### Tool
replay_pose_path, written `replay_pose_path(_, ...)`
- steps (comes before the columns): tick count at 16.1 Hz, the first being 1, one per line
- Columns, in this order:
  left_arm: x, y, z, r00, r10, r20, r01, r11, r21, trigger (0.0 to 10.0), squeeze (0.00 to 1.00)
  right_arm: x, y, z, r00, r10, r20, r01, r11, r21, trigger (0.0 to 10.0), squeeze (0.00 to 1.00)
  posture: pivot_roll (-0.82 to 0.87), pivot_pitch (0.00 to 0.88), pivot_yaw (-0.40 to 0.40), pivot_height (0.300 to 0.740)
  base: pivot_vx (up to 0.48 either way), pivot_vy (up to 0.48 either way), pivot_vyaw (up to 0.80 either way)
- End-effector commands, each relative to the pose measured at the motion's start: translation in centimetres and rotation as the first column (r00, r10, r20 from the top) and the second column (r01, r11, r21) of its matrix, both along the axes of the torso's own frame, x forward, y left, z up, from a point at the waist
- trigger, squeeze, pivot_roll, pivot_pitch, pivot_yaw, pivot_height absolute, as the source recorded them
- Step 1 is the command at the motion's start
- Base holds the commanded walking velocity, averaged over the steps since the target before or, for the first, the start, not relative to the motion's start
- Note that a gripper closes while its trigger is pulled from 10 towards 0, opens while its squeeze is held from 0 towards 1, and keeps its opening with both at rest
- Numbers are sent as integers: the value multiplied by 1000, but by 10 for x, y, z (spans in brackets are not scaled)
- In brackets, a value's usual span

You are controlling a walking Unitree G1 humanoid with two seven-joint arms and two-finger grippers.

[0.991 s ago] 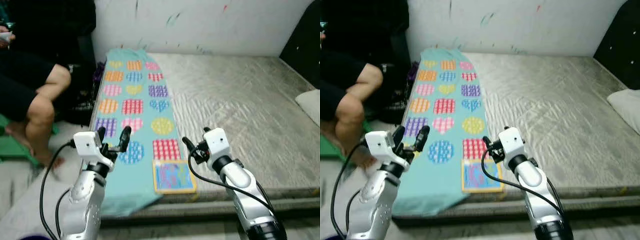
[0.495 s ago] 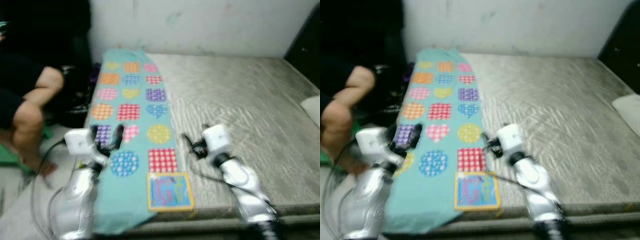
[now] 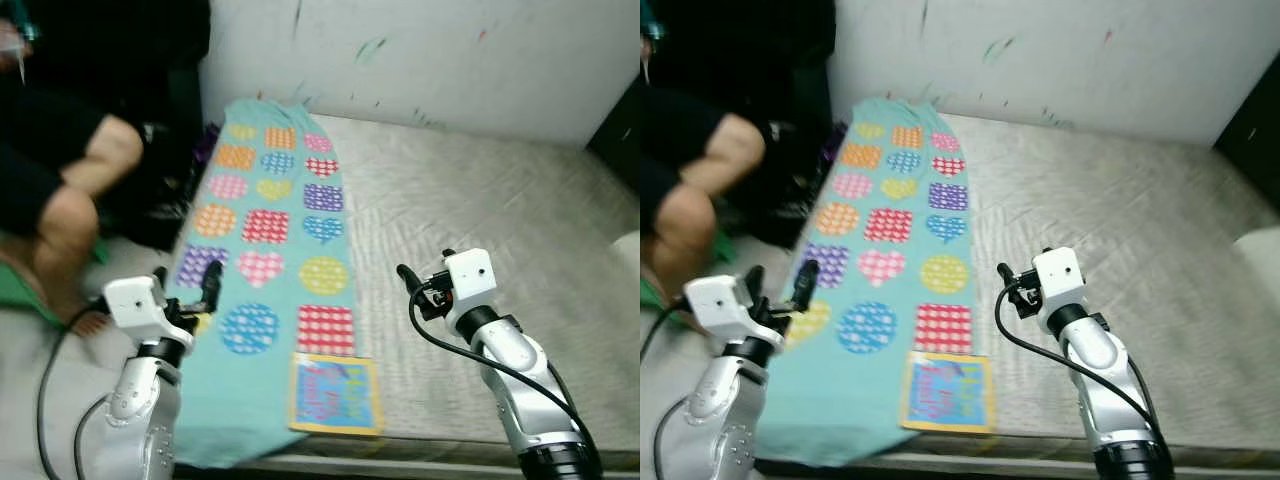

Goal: Clean up the room

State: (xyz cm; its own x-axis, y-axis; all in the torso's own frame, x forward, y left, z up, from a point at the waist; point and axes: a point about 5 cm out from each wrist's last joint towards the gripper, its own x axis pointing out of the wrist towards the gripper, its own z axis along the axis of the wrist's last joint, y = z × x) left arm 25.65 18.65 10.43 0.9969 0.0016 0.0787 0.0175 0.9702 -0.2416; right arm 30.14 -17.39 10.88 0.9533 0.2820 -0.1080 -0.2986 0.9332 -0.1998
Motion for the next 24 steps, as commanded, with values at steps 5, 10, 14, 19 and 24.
replay_pose_path(5,-14,19,1,995,104,-5,-104,994,18,10000,0,15,22,12,998,61,-16,-58,992,109,10000,0,-51,0,-130,740,0,0,0)
replay_pose_path(10,-12,22,-2,996,81,-38,-78,994,73,10000,0,5,-20,8,985,-170,27,164,974,154,10000,0,-100,0,-19,740,0,0,0)
replay_pose_path(14,20,-7,9,997,-73,-7,73,995,66,10000,0,6,-34,24,957,-267,112,247,955,164,10000,0,-151,0,58,740,0,0,0)
replay_pose_path(19,15,2,2,999,-42,-24,44,997,67,10000,0,6,-31,28,956,-262,131,239,957,165,10000,0,-144,0,25,740,0,0,0)
replay_pose_path(24,4,12,0,999,41,-21,-40,998,42,10000,0,15,-7,27,983,-152,98,137,979,149,10000,0,-96,0,-49,740,0,0,-437)
